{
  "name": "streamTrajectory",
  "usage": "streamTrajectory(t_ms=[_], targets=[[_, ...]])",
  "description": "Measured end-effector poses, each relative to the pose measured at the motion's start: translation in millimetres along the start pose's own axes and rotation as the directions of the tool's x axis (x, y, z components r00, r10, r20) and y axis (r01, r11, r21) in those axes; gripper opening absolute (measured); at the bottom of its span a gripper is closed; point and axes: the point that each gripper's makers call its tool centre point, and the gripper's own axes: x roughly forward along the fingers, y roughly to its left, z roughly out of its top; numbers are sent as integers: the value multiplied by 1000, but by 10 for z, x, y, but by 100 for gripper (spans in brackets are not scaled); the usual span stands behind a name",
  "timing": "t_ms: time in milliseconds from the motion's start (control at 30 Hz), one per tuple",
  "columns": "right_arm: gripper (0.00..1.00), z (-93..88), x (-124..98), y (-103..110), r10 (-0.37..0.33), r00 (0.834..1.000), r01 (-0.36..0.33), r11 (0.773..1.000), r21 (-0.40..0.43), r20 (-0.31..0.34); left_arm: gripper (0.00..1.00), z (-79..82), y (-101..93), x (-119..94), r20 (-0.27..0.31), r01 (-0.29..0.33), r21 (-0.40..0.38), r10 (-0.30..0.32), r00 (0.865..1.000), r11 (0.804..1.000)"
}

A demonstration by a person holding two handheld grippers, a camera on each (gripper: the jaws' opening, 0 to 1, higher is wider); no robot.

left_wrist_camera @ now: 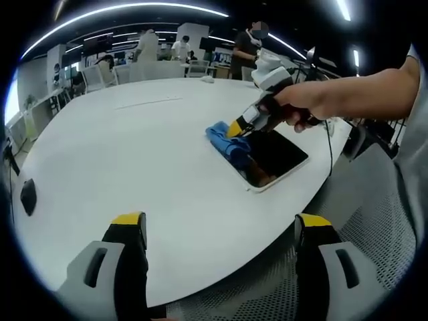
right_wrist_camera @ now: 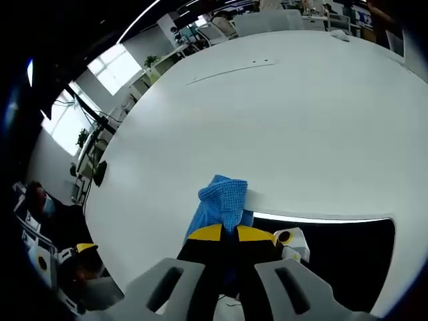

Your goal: Wipe the mirror surface with the cleaning cloth until all visible marks leave the cleaned area.

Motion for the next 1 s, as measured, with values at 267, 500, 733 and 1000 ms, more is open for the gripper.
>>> streamTrajectory(t_ms=[267, 500, 733, 1000], targets=[[0, 4, -32, -178, -6, 1000, 6, 1000, 23, 8, 92, 2, -15, -4, -3, -2, 2, 2, 1000, 1000], [0, 17, -29, -314, -14, 1000, 14, 999, 31, 10, 92, -3, -15, -3, -5, -2, 2, 2, 1000, 1000], [0, -6, -121, -369, -26, 1000, 26, 999, 27, 4, 92, -7, -12, 1, -4, 2, 0, -2, 1000, 1000], [0, -40, -206, -344, -37, 999, 37, 999, 23, 3, 95, 21, -48, -3, 7, 12, -4, -12, 1000, 1000]])
